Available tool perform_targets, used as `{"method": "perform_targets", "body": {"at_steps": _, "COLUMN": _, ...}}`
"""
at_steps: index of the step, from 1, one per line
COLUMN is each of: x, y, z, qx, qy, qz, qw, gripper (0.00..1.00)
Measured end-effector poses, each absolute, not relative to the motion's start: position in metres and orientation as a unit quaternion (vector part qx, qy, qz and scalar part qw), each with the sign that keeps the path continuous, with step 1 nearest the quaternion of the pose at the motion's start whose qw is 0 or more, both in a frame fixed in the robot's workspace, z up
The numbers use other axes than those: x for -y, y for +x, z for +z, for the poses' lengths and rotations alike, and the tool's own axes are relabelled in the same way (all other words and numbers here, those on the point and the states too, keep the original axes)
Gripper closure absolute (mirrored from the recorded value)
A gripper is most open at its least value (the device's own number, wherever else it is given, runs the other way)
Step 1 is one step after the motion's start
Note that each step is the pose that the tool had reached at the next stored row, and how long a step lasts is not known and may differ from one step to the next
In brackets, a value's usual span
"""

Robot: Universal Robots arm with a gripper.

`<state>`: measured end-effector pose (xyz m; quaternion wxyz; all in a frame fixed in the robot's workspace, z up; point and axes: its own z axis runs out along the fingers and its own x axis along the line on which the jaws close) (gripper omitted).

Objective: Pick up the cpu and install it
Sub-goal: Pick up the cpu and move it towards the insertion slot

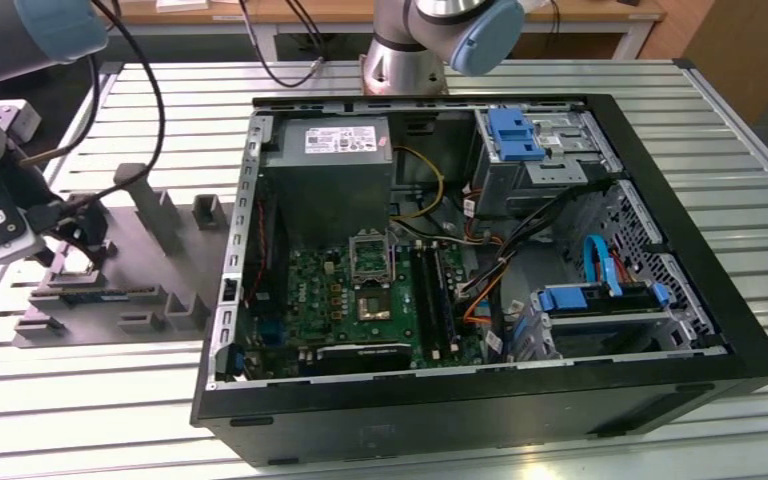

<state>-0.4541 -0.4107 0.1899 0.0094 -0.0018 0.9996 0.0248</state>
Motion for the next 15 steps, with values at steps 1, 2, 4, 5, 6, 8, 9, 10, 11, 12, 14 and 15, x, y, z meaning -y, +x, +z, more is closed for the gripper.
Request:
{"method": "perform_targets", "body": {"at_steps": 1, "x": 0.4107, "y": -0.4541, "z": 0.1893, "qx": -1.0, "qy": -0.001, "qz": 0.025, "qw": 0.009, "gripper": 0.35}}
{"method": "perform_targets", "body": {"at_steps": 2, "x": 0.4107, "y": -0.4541, "z": 0.1886, "qx": -1.0, "qy": -0.001, "qz": 0.025, "qw": 0.009, "gripper": 0.35}}
{"method": "perform_targets", "body": {"at_steps": 4, "x": 0.4108, "y": -0.4541, "z": 0.1873, "qx": -1.0, "qy": 0.0, "qz": 0.025, "qw": 0.01, "gripper": 0.35}}
{"method": "perform_targets", "body": {"at_steps": 5, "x": 0.4109, "y": -0.4541, "z": 0.1867, "qx": -1.0, "qy": 0.0, "qz": 0.025, "qw": 0.01, "gripper": 0.35}}
{"method": "perform_targets", "body": {"at_steps": 6, "x": 0.411, "y": -0.4541, "z": 0.1861, "qx": -1.0, "qy": 0.001, "qz": 0.025, "qw": 0.01, "gripper": 0.35}}
{"method": "perform_targets", "body": {"at_steps": 8, "x": 0.4112, "y": -0.4541, "z": 0.1852, "qx": -1.0, "qy": 0.002, "qz": 0.025, "qw": 0.01, "gripper": 0.35}}
{"method": "perform_targets", "body": {"at_steps": 9, "x": 0.4114, "y": -0.454, "z": 0.1848, "qx": -1.0, "qy": 0.003, "qz": 0.025, "qw": 0.01, "gripper": 0.35}}
{"method": "perform_targets", "body": {"at_steps": 10, "x": 0.4116, "y": -0.454, "z": 0.1844, "qx": -1.0, "qy": 0.003, "qz": 0.025, "qw": 0.01, "gripper": 0.35}}
{"method": "perform_targets", "body": {"at_steps": 11, "x": 0.4118, "y": -0.454, "z": 0.1841, "qx": -1.0, "qy": 0.004, "qz": 0.025, "qw": 0.01, "gripper": 0.35}}
{"method": "perform_targets", "body": {"at_steps": 12, "x": 0.4119, "y": -0.454, "z": 0.1839, "qx": -1.0, "qy": 0.005, "qz": 0.025, "qw": 0.01, "gripper": 0.35}}
{"method": "perform_targets", "body": {"at_steps": 14, "x": 0.412, "y": -0.4541, "z": 0.1837, "qx": -1.0, "qy": 0.006, "qz": 0.025, "qw": 0.01, "gripper": 0.35}}
{"method": "perform_targets", "body": {"at_steps": 15, "x": 0.412, "y": -0.4541, "z": 0.1835, "qx": -1.0, "qy": 0.006, "qz": 0.025, "qw": 0.009, "gripper": 0.35}}
